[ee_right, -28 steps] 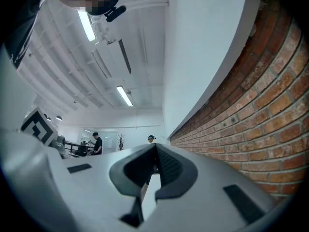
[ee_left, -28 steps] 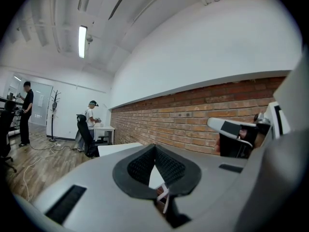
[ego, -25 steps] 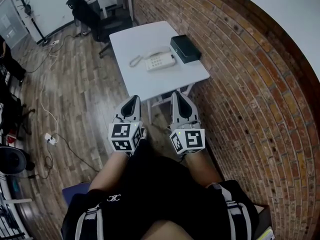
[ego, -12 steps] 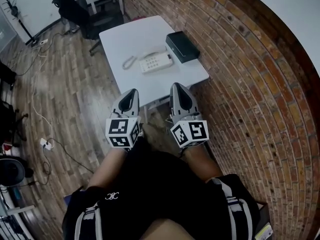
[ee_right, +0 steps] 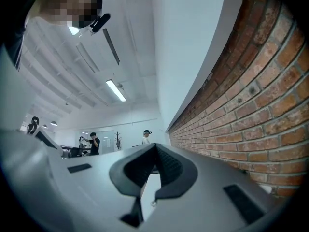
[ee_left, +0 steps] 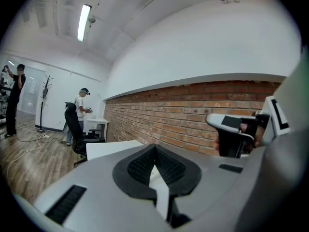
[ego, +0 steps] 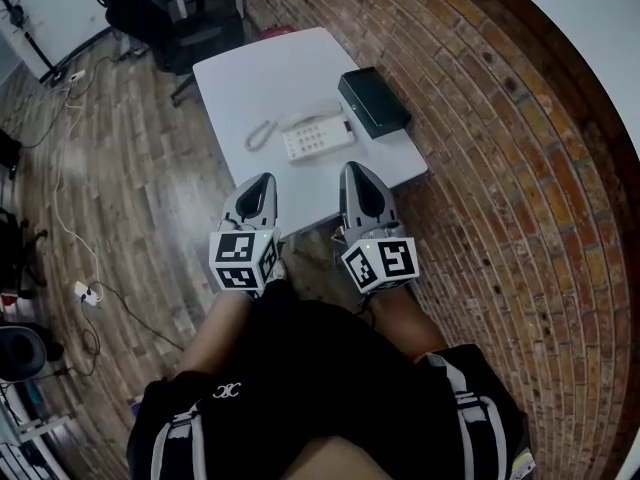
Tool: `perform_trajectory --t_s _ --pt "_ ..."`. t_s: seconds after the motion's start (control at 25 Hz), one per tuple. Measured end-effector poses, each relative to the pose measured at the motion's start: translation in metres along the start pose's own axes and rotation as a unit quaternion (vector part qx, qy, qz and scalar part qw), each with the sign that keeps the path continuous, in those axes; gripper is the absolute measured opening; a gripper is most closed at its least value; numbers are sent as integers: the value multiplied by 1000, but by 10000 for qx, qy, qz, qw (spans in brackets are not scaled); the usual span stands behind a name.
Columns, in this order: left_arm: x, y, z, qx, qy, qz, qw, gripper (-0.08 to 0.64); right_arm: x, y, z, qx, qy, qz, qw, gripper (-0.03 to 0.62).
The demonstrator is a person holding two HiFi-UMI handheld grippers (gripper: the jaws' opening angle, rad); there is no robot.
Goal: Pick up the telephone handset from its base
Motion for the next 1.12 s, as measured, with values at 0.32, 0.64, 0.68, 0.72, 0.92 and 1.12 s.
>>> perform_trajectory --t_s 0.32,0.64,0.68,0.72,0.92,1.12 --pt "23 -59 -35 -330 -267 -274 9987 2 2 -53 26 -407 -242 -48 9989 -2" --pt "43 -113 -73 -660 -498 -460 9955 2 9 -101 35 -758 -329 -41 9966 -2" --pt "43 -118 -78 -700 -495 -485 9951 2 9 -105 37 -811 -389 -41 9959 -2" --pt "42 -123 -82 -734 -507 -515 9947 3 8 -108 39 -867 -450 -40 9952 -2" --pt "36 -149 -95 -859 -645 -729 9915 3 4 -117 44 -1092 -469 -122 9928 -2" --pt "21 -181 -96 -1037 -788 -1084 9855 3 -4 -119 58 -1289 -509 -211 9901 -2"
Point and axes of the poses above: the fingertips, and each gripper's own axes: y backward along the fingers, z to its right, x out of its top, the point moved 2 cm from there along y, backward along the fingers, and after that the axes turned 11 degrees about -z, right-handed, at the moved point
